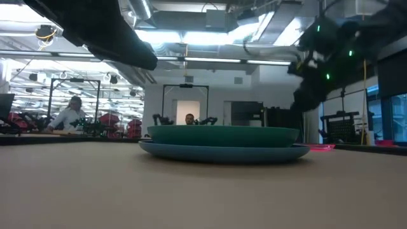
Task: Stack plastic plates
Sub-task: Stack the pink plate on the light green plate
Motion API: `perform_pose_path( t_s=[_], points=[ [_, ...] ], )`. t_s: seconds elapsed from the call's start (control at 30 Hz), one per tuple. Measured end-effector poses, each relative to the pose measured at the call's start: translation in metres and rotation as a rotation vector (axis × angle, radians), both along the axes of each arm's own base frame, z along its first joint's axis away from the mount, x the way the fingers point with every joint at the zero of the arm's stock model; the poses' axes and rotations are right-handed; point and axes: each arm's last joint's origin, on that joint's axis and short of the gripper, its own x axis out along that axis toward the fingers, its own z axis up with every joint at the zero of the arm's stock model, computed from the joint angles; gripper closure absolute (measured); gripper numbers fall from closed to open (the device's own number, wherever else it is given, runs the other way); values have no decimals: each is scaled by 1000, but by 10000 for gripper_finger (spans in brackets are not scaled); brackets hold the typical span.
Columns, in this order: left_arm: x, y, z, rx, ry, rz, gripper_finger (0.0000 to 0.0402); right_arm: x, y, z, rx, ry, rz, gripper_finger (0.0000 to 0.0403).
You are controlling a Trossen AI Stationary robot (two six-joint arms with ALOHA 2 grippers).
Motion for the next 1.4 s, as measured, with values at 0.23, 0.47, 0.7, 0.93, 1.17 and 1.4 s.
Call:
perform_pose_path(
  t_s=[0.23,0.47,0.7,0.93,1.17,1.4],
  points=[
    [0,0,0,3,-3,2,305,-20,-37,-30,156,6,-94,219],
    [0,0,0,4,-3,1,305,-22,-60,-49,200,27,-138,222],
    [0,0,0,4,-3,1,305,-24,-74,-64,202,59,-204,272],
    [0,0,0,4,-3,1,305,-25,-78,-69,164,99,-233,349],
    [0,0,0,4,-2,1,305,-24,-78,-68,165,98,-197,392],
    [0,0,0,5,-2,1,305,-6,-55,-48,163,-1,-9,400]
  ],
)
